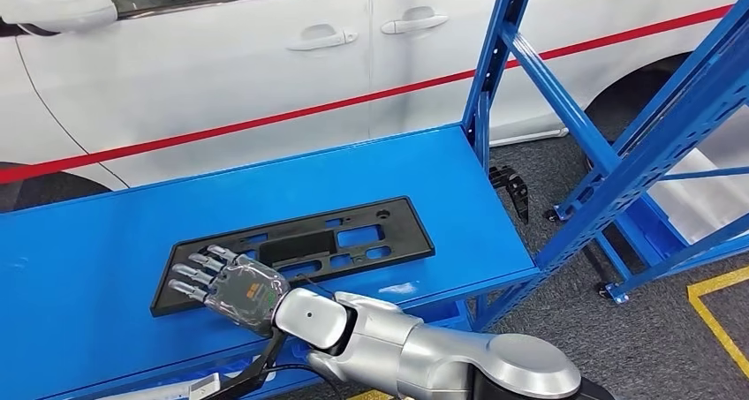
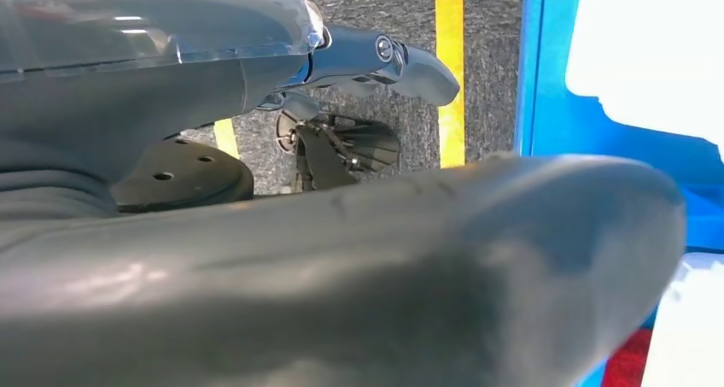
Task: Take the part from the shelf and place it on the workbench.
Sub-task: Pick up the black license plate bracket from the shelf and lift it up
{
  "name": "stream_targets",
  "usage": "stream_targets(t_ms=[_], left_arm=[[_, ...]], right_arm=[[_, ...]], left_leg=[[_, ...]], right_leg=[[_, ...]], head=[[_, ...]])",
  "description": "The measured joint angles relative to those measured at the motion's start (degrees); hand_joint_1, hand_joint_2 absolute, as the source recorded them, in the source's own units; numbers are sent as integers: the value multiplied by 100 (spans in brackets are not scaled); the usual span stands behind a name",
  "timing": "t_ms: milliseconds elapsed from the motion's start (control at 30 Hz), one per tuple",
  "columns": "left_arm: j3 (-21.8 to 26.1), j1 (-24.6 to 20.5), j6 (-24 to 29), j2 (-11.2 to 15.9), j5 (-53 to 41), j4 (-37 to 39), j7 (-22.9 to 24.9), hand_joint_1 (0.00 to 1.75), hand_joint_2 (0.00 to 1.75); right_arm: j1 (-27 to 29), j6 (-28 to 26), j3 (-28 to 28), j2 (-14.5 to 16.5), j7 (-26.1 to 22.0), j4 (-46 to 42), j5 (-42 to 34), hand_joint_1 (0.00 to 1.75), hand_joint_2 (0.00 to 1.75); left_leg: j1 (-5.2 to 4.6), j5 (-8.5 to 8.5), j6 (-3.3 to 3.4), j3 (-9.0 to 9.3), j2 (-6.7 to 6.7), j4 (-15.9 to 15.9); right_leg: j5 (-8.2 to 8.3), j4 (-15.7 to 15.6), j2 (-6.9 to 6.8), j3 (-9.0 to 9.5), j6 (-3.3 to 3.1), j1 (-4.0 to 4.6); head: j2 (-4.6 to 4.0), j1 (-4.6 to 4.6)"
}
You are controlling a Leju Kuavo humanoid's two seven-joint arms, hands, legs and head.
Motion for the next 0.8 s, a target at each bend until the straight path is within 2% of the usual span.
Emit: stream_targets(t_ms=[67, 133, 200, 233, 300, 333, 367, 400, 467, 533, 567, 633, 700, 733, 800], left_arm=[[3, -4, -2, 2, -1, 0, -1, 0, 0], [6, -11, -2, 4, -1, -1, -4, 0, 0], [14, -15, -3, 7, 14, -2, -24, 0, 0], [24, -16, -3, 9, 30, -2, -38, 0, 0], [52, -11, -9, 10, 69, -2, -73, 0, 0], [69, -5, -15, 12, 88, -2, -90, 0, 0], [85, 1, -27, 14, 107, -2, -108, 0, 0], [101, 5, -41, 16, 129, -2, -125, 0, 0], [129, 8, -69, 22, 161, -2, -162, 0, 0], [160, 9, -83, 28, 187, -2, -198, 0, 0], [177, 14, -86, 30, 202, -2, -213, 0, 0], [214, 38, -93, 31, 228, -2, -233, 0, 0], [239, 71, -99, 32, 246, -2, -254, 0, 0], [249, 80, -101, 32, 251, -2, -265, 0, 0], [272, 92, -103, 33, 262, -1, -290, 0, 0]], right_arm=[[-4, 37, 1, 1, -8, -2, 53, 0, 175], [-4, 105, 2, 4, -19, -9, 121, 0, 175], [-5, 219, 3, 11, -53, -29, 195, 0, 175], [-4, 291, 3, 15, -83, -45, 240, 0, 175], [13, 426, 11, 16, -159, -67, 326, 0, 175], [32, 479, 20, 15, -187, -72, 364, 0, 175], [52, 524, 30, 15, -210, -72, 395, 0, 175], [70, 565, 39, 15, -229, -72, 427, 0, 175], [88, 626, 51, 15, -268, -70, 493, 0, 175], [94, 663, 60, 15, -297, -62, 549, 0, 175], [100, 685, 66, 15, -293, -54, 572, 0, 175], [122, 714, 79, 15, -251, -26, 609, 0, 175], [132, 728, 87, 14, -175, 12, 627, 0, 175], [132, 733, 88, 12, -137, 34, 632, 0, 175], [144, 745, 88, 2, -86, 88, 650, 0, 175]], left_leg=[[-13, -25, -56, -11, -2, 23], [-3, -45, -115, -6, 3, 23], [9, -195, -173, -74, 7, 206], [19, -351, -200, -185, 9, 463], [36, -690, -247, -518, 10, 1189], [42, -779, -263, -658, 10, 1477], [44, -771, -274, -721, 11, 1597], [45, -668, -277, -691, 11, 1520], [47, -276, -261, -355, 15, 794], [25, -41, -208, -39, 14, 127], [10, -30, -175, 14, 10, 8], [1, -16, -101, 24, 2, -20], [20, 18, -27, 42, 10, -62], [31, 34, 5, 51, 15, -82], [25, 37, 40, 50, 23, -85]], right_leg=[[18, -258, 7, 129, -27, 23], [34, -292, 14, 137, -66, 20], [55, -346, 7, 171, -116, -6], [61, -365, 0, 187, -136, -18], [55, -366, -7, 193, -158, -13], [51, -363, -9, 194, -162, -10], [47, -358, -8, 193, -165, -10], [42, -352, -5, 195, -163, -11], [28, -341, 5, 207, -145, -14], [20, -329, 10, 205, -103, 4], [22, -329, 9, 200, -79, 11], [28, -338, 7, 197, -21, 17], [-74, -216, 1, 153, 36, 12], [-213, -1, -2, 59, 59, 9], [-582, 708, -9, -267, 87, -7]], head=[[0, -1], [0, -2], [0, -8], [0, -13], [0, -20], [0, -19], [0, -19], [0, -19], [0, -19], [0, -18], [0, -17], [0, -14], [0, -11], [0, -9], [0, -5]])
